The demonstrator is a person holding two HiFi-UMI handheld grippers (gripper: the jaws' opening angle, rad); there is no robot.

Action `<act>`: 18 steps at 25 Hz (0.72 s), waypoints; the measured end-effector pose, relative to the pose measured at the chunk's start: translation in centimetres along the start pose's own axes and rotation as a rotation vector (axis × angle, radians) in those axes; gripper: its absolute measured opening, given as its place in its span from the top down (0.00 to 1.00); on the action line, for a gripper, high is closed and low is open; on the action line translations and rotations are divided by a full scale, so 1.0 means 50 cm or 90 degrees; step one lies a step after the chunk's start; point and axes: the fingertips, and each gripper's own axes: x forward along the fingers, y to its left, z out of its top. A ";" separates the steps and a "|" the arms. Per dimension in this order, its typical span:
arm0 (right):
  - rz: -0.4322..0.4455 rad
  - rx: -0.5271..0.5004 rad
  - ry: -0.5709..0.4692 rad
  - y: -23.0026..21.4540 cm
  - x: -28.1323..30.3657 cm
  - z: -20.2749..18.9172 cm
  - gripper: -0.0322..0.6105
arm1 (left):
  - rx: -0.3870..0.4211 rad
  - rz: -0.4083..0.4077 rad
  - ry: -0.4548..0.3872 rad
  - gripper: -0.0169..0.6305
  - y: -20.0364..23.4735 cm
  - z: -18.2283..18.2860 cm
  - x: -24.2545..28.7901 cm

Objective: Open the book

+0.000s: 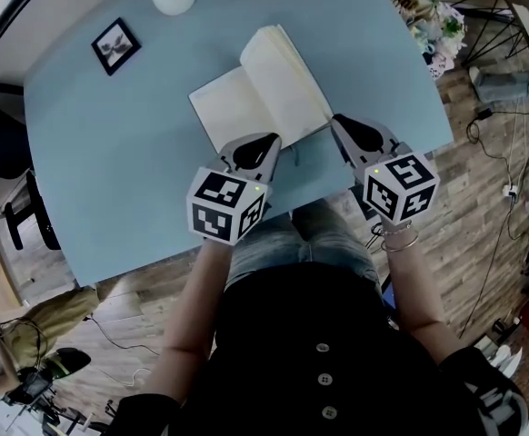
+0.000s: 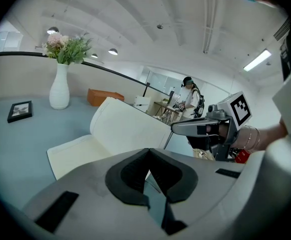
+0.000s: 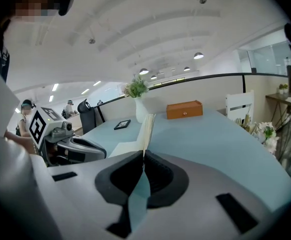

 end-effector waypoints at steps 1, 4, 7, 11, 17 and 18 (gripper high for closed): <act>-0.002 0.009 -0.001 -0.006 0.000 -0.002 0.93 | 0.000 -0.001 0.001 0.96 -0.002 -0.001 0.002; -0.009 0.033 -0.003 -0.025 -0.001 -0.011 0.93 | -0.001 -0.002 0.004 0.96 -0.007 -0.002 0.010; -0.015 0.046 0.000 -0.040 -0.001 -0.022 0.93 | 0.001 -0.001 0.008 0.96 -0.008 -0.005 0.019; -0.021 0.054 0.016 -0.057 -0.004 -0.040 0.93 | -0.002 0.001 0.016 0.96 -0.009 -0.008 0.035; -0.036 0.055 0.042 -0.083 -0.002 -0.066 0.93 | -0.003 0.001 0.023 0.96 -0.011 -0.011 0.052; -0.039 0.054 0.049 -0.088 0.000 -0.071 0.93 | -0.005 0.002 0.025 0.96 -0.010 -0.011 0.055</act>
